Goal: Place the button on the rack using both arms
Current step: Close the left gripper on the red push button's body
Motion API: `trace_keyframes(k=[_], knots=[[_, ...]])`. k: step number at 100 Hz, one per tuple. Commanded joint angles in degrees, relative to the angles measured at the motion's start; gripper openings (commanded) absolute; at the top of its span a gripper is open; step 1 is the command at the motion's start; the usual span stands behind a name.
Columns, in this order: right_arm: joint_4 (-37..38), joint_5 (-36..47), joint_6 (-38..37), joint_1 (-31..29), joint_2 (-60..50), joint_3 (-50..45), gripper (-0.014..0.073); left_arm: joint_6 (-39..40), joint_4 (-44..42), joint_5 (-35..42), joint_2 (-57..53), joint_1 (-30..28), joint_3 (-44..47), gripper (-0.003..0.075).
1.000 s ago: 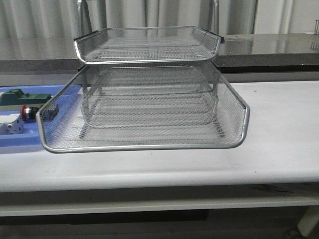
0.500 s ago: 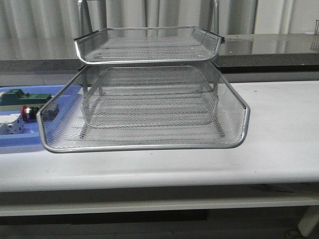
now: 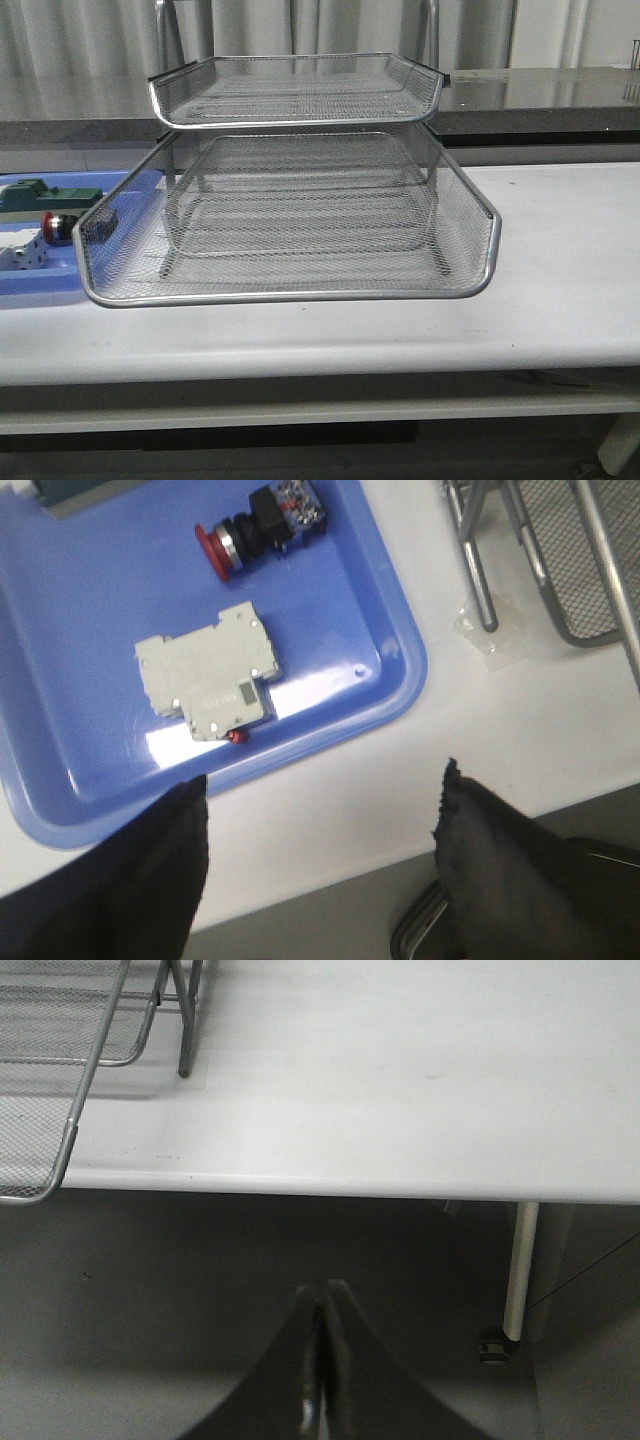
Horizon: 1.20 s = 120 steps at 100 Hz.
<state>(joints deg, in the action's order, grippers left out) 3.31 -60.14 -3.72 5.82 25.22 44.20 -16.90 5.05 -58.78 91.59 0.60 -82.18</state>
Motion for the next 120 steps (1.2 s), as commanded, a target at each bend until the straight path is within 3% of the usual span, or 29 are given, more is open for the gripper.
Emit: trace_keyframes(k=[1, 44, 120], knots=[[0.7, 3.3, 0.0, -0.1, 0.3, 1.9, -0.0069, -5.4, 3.2, 3.3, -0.7, -0.1, -3.2, 0.0459], [0.7, 3.3, 0.0, -0.1, 0.3, 1.9, -0.0069, -23.5, 5.8, -2.1, 17.2, 0.1, -22.1, 0.0462], [0.7, 3.3, 0.0, -0.1, 0.3, 1.9, -0.0069, -31.0, 1.9, -3.3, 39.2, 0.1, -42.4, 0.0462]])
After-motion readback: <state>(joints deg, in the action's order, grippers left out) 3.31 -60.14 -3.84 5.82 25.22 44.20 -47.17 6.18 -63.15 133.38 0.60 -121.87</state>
